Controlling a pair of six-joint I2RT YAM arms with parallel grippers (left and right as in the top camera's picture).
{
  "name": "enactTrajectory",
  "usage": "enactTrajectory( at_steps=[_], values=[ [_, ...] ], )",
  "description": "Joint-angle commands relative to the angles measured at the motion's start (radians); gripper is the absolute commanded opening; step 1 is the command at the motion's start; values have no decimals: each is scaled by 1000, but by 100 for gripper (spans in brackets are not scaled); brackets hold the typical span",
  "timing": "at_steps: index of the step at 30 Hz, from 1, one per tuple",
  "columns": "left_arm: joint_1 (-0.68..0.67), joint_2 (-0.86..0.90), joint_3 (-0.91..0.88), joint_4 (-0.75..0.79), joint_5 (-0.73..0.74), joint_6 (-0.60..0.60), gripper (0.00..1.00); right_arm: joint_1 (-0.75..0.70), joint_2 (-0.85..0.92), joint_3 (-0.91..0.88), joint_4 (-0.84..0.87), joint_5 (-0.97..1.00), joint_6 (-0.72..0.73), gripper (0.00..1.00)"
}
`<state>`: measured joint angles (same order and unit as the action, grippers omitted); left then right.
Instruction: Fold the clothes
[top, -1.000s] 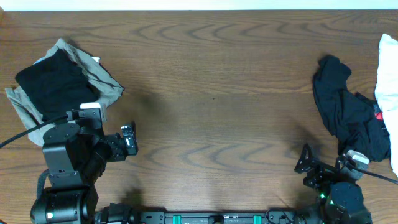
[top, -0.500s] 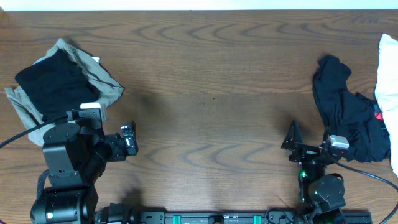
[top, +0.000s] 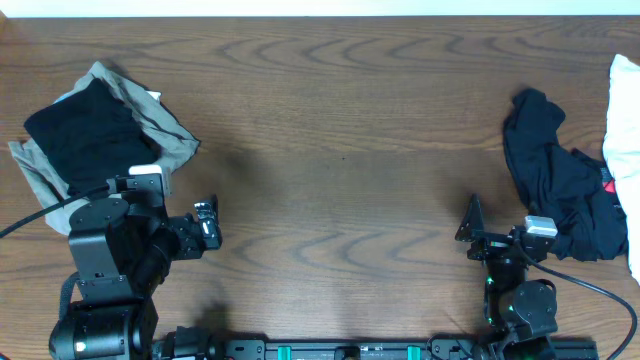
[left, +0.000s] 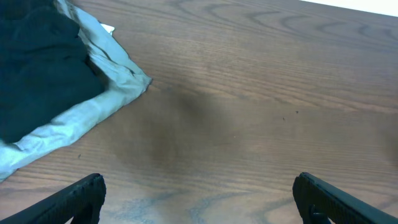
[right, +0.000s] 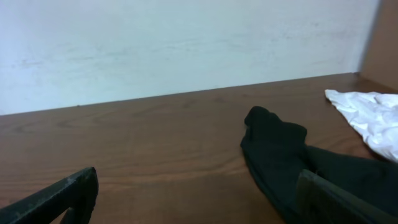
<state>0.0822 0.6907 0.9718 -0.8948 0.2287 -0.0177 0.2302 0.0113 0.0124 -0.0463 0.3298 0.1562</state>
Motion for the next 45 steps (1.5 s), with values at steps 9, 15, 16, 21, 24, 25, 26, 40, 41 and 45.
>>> enactTrajectory(
  at_steps=[9,15,16,21,24,25,26,40,41,45],
  values=[
    [2,-5,-2,-3,-10,18,98,-8,-6,-7,2,-8,-23,99],
    [2,-5,-2,-3,-10,18,98,-8,-6,-7,2,-8,-23,99],
    [2,-5,-2,-3,-10,18,98,-8,-6,-7,2,-8,-23,99],
    [-18,-5,-2,-6,-11,18,98,-8,-6,-7,2,-8,-23,99],
    [-71,-5,-2,-8,-13,18,98,-8,-6,-7,2,-8,-23,99],
    [-80,-5,-2,-10,-13,18,98,-8,-6,-7,2,-8,-23,99],
    [-86,-5,-2,-10,-13,18,98,-8,-6,-7,2,-8,-23,99],
    [-87,-98,-29,-40,-87,44,98,-8,-6,-7,2,-8,-23,99],
    [-87,-121,-47,-40,-100,44,98,-8,-6,-7,2,-8,-23,99],
    [-87,-222,-155,-29,-141,44,98,-8,-6,-7,2,-8,-23,99]
  ],
)
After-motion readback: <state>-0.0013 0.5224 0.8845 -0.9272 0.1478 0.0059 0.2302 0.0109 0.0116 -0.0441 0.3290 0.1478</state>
